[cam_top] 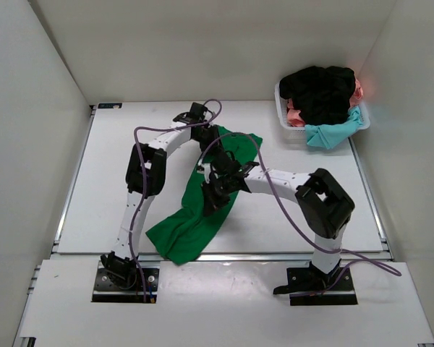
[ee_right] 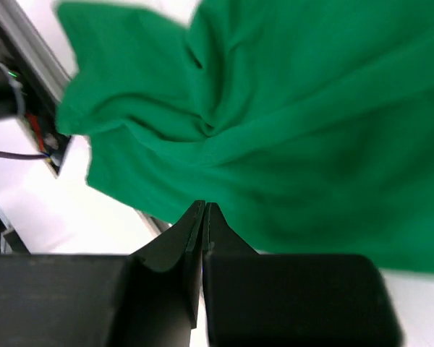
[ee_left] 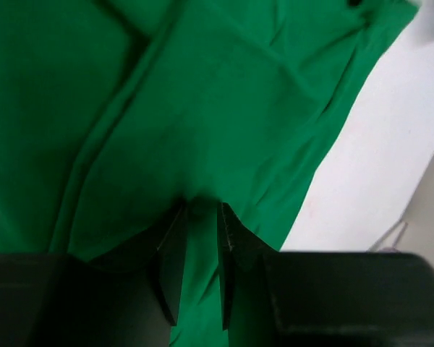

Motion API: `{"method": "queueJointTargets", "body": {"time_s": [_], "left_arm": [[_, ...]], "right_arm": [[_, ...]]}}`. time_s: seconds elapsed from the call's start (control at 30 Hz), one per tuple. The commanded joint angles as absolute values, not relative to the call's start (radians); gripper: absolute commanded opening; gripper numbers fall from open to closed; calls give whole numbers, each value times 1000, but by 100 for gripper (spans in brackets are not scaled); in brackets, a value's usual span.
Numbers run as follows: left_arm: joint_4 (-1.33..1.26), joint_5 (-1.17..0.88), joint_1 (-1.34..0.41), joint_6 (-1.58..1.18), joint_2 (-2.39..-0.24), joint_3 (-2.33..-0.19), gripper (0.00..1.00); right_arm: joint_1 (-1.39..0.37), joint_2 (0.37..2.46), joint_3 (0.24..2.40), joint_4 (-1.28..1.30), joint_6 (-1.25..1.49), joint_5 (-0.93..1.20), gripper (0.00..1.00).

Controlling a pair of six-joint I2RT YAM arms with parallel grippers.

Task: Fold and stack the t-shirts
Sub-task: Rotate the tshirt 90 degrees

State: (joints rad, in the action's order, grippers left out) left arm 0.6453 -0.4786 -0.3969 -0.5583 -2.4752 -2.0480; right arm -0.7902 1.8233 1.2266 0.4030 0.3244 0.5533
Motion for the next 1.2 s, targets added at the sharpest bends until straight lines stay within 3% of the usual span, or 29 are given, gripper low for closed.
{"method": "queueJointTargets", "body": {"time_s": [0.0,0.27,0.53,0.73,0.83,0.9,0.97,1.0,1.03,1.1,1.17], "left_arm": [[707,-402,-399,-523,-2512,-2198,34],[839,-305,-325,-624,-2779,-2591,34],[641,-238,-247,-710,-2740,-2504,32],[428,-375,-200,-811,-2805,-2612,34],[300,-469,-196,-879,-2792,-2652,41],[238,-517,-190,-910,-2725,-2640,52],[232,-572,-189,-885,-2653,-2608,55],[282,-601,-186,-853,-2607,-2587,56],[325,-607,-183,-830,-2583,-2567,56],[562,-615,-184,-685,-2461,-2513,57],[732,-559,-213,-527,-2340,-2322,58]], "right_arm": [[-816,1876,1220,351,333,563,0],[-698,1917,1180,518,295,344,1],[-563,2045,1365,649,135,201,0],[-509,2098,1486,667,68,207,0],[-505,2056,1542,686,75,229,0],[-492,1993,1551,677,86,284,0],[-492,1907,1548,678,98,293,9],[-491,1893,1539,684,104,285,23],[-497,1846,1531,692,115,279,29],[-499,1795,1462,707,143,291,30],[-495,1732,1392,707,205,310,31]]}}
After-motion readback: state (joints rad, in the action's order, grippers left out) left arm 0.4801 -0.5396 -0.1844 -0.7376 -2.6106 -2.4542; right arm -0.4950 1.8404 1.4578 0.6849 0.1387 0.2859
